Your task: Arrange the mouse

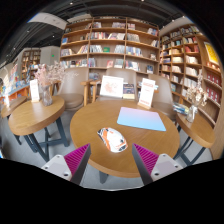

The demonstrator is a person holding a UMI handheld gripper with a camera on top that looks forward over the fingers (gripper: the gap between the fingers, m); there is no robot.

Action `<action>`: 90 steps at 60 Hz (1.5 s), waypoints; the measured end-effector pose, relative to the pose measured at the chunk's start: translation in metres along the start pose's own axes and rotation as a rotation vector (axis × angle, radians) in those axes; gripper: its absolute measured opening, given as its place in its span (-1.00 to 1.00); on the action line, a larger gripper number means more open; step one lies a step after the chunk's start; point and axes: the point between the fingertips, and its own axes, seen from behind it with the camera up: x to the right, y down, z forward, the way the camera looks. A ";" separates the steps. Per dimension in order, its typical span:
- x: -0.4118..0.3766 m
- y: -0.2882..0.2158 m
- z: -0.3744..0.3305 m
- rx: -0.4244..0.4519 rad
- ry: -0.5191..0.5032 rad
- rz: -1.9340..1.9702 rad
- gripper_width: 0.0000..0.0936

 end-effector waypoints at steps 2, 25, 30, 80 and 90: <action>0.003 0.000 0.008 -0.003 0.011 0.001 0.83; 0.017 0.011 0.083 -0.086 0.034 0.037 0.83; 0.022 0.013 0.098 -0.103 0.043 0.051 0.83; 0.035 -0.006 0.161 -0.187 0.029 0.093 -0.06; 0.045 -0.033 0.150 -0.193 0.012 0.126 -0.15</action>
